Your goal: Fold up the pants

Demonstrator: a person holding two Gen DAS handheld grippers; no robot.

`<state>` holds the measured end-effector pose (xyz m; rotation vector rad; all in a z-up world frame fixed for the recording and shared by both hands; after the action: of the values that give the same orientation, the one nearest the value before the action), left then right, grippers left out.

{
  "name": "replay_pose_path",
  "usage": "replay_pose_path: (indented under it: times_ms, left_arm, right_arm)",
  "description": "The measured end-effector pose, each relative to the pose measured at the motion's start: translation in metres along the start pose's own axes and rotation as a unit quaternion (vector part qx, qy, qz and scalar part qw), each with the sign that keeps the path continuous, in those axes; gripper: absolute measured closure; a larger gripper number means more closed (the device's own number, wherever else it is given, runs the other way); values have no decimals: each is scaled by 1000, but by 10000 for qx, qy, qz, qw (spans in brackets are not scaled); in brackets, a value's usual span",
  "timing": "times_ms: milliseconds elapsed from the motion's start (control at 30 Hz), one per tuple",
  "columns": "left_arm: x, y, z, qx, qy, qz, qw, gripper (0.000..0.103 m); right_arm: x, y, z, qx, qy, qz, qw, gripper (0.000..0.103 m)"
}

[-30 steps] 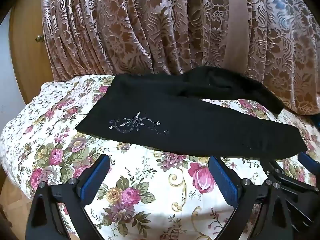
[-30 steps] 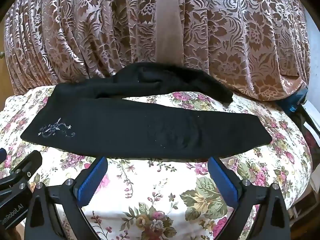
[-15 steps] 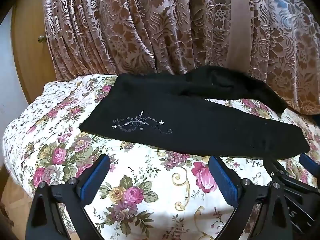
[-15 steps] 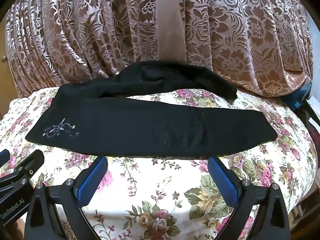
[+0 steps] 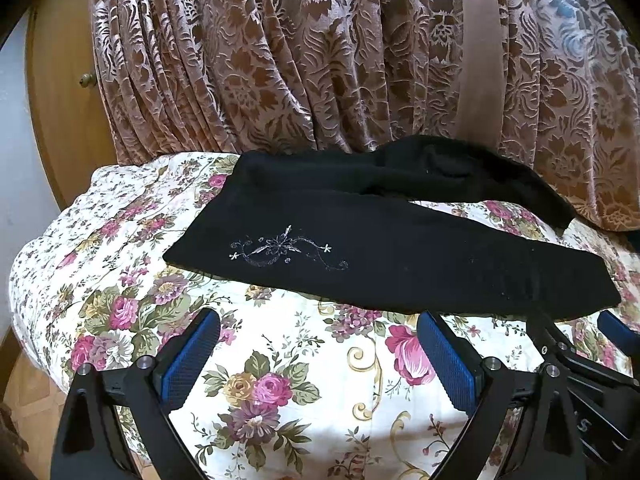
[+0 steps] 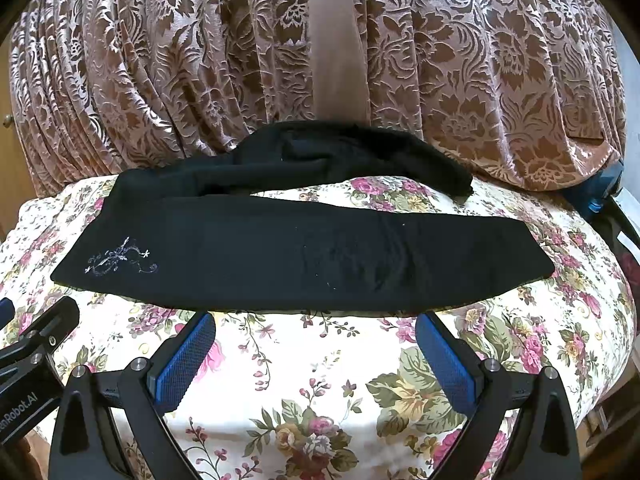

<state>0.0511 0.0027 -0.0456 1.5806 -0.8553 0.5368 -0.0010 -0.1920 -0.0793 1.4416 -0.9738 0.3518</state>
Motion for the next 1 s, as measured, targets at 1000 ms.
replay_pose_path:
  times_ms: [1000]
  left_arm:
    - [-2, 1, 2, -27, -47, -75, 10000, 4]
  right_arm:
    - [-1, 3, 1, 67, 12, 19, 10000, 1]
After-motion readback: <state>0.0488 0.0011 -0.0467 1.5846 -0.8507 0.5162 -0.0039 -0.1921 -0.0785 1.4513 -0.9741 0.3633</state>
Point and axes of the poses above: each gripper's, at about its wrist camera, not at the fingertips, and y roughly against the way its jaws point, z to its right, x to its top, the point moved 7 cm from there along -y, roughly the way its jaws point, and after that the axes turned 15 degrees about -y, right-handed, at the moved point
